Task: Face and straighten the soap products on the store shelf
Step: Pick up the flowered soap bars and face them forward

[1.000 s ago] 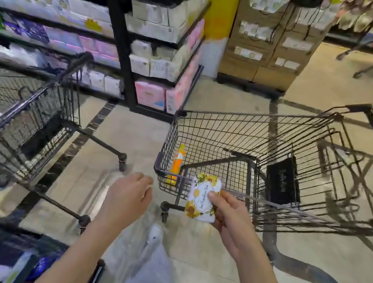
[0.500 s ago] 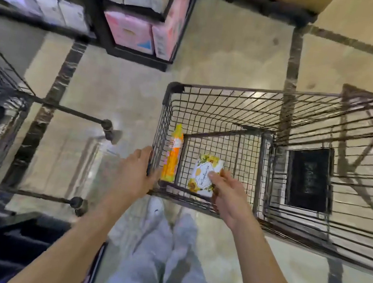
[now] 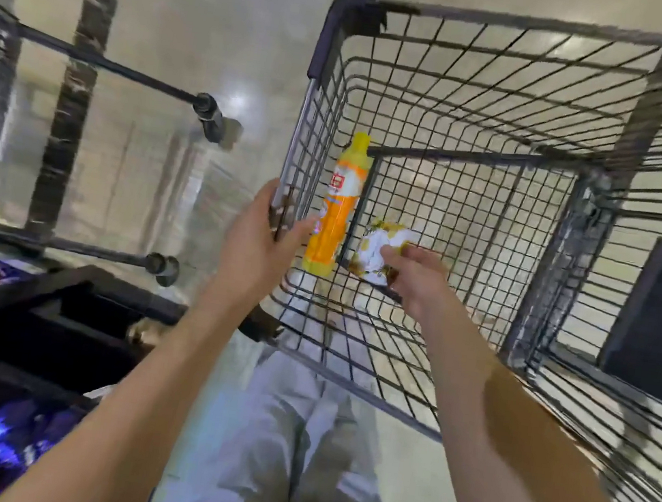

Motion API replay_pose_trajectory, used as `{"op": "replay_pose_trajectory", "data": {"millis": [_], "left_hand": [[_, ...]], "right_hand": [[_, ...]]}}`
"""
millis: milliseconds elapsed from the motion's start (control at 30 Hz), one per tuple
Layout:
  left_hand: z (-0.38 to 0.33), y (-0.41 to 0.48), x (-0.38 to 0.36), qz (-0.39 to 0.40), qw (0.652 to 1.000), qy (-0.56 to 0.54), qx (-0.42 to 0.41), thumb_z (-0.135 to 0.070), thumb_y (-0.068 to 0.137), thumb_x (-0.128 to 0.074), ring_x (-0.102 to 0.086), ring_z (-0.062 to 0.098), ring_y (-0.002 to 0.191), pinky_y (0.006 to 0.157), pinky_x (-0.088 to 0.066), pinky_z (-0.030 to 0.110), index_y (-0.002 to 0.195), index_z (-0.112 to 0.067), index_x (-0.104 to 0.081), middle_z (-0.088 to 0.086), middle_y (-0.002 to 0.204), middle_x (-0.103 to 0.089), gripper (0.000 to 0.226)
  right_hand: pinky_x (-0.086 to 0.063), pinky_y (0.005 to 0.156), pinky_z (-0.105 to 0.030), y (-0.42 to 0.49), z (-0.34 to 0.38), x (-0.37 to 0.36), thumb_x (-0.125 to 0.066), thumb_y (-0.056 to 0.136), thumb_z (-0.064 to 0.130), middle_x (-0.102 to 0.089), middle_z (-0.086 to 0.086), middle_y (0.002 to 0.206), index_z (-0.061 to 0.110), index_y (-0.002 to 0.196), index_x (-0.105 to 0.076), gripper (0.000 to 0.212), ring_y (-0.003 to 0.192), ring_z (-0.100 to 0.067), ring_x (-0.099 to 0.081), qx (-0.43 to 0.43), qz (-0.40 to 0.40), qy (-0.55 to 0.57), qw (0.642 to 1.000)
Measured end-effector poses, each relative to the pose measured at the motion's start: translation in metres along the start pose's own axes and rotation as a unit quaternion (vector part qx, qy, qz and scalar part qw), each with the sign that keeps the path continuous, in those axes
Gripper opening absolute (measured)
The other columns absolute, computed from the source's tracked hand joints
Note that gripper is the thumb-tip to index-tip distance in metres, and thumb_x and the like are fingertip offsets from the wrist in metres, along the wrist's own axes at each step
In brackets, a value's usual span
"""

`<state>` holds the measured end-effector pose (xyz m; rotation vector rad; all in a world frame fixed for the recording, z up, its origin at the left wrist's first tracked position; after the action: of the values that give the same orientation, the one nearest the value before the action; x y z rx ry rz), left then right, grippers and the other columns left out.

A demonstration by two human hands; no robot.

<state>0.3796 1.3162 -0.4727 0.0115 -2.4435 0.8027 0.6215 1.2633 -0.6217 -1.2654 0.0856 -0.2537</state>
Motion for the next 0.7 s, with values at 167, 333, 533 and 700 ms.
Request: {"op": "replay_pose_trajectory", "data": {"millis": [167,333,533,700], "left_hand": [[0.008,0.001,0.002,-0.011,0.999,-0.029,0.018,-0.026,0.093,-0.074,-0.068,-0.001,0.094,0.091,-0.058,0.033,0.115,-0.041,-0.057,-0.02,0.098,-0.069,0.031],[0.011,0.002,0.002,-0.011,0.999,-0.044,0.024,-0.026,0.093,-0.075,-0.07,0.002,0.098,0.093,-0.059,0.036,0.127,-0.033,-0.055,-0.013,0.108,-0.07,0.04],[0.006,0.001,0.005,-0.022,0.999,-0.042,0.016,-0.024,0.094,-0.072,-0.068,0.003,0.094,0.091,-0.059,0.035,0.124,-0.035,-0.054,-0.019,0.101,-0.066,0.036],[-0.012,-0.016,0.016,-0.025,0.999,0.028,-0.033,-0.028,0.099,-0.063,-0.065,0.009,0.094,0.088,-0.055,0.034,0.129,-0.03,-0.053,-0.026,0.097,-0.062,0.032]], "right_hand": [[-0.057,0.092,-0.035,0.029,-0.011,-0.011,-0.078,0.091,0.012,-0.069,-0.008,0.123,0.005,0.139,-0.054,0.054,0.107,-0.023,-0.068,0.002,0.008,0.003,1.0],[-0.054,0.056,-0.016,0.038,-0.007,-0.021,-0.073,0.094,0.012,-0.069,-0.01,0.117,0.002,0.149,-0.045,0.062,0.088,-0.012,-0.069,0.028,0.009,-0.006,1.0],[-0.054,0.081,-0.026,0.024,0.007,-0.008,-0.077,0.092,0.019,-0.066,-0.008,0.123,0.003,0.137,-0.057,0.052,0.11,-0.021,-0.065,0.089,-0.04,-0.125,0.987],[-0.053,0.097,-0.036,-0.035,0.049,-0.012,-0.066,0.097,0.024,-0.07,-0.007,0.124,0.008,0.13,-0.065,0.036,0.114,-0.024,-0.066,0.211,-0.051,-0.375,0.901]]}}
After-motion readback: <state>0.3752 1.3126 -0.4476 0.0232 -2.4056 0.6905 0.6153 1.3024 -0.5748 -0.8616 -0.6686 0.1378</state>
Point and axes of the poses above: each hand's wrist, its own y-axis towards the middle knuckle, its own x-axis out of the back of the hand, z = x × y, the point moved 8 cm from there along y, towards the middle knuckle
